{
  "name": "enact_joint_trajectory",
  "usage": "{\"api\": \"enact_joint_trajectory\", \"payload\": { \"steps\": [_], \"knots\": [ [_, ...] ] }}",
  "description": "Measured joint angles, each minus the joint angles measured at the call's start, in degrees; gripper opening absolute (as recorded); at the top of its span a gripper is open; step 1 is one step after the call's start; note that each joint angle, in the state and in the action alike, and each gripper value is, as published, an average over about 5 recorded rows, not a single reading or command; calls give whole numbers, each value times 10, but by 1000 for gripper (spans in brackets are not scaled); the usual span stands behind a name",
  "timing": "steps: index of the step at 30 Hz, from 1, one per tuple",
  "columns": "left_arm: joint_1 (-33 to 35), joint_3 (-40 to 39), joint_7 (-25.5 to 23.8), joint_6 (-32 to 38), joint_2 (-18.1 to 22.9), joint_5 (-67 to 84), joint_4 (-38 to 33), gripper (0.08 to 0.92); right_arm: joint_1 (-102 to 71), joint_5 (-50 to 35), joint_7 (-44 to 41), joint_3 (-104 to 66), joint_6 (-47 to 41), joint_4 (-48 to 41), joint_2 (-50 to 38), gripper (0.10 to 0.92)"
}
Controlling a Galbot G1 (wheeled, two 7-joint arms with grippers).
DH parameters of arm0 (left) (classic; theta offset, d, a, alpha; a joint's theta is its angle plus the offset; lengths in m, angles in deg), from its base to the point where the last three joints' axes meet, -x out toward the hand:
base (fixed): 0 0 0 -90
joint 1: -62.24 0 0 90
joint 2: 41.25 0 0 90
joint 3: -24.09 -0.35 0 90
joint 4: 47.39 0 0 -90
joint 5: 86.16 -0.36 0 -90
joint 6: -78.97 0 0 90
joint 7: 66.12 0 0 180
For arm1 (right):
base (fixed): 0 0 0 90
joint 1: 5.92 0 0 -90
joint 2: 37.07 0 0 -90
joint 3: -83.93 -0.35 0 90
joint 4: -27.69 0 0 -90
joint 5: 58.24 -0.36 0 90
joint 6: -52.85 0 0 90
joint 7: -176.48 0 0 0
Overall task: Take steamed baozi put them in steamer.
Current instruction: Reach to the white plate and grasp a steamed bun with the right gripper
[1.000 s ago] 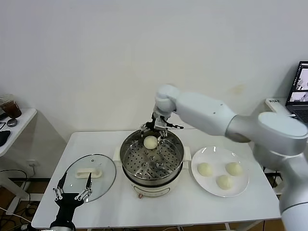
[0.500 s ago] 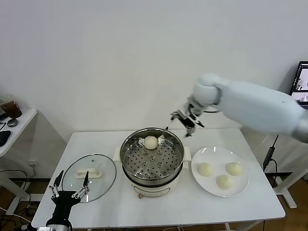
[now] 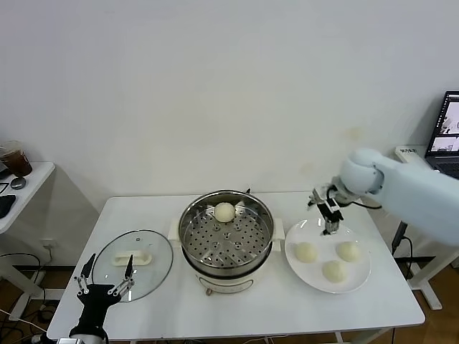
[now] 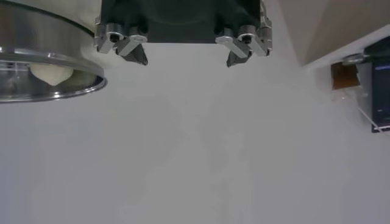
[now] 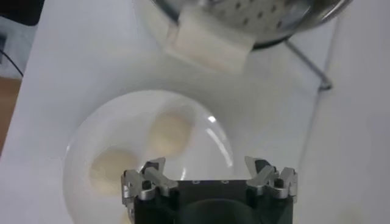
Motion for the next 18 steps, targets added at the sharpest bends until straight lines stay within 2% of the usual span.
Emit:
{"api": "enact_joint_trajectory", "payload": {
  "steps": [18],
  "knots": [
    [9,5,1,-1,7,-6,-4,823,-172,76,23,-117,8,-80,48,823]
  ]
}}
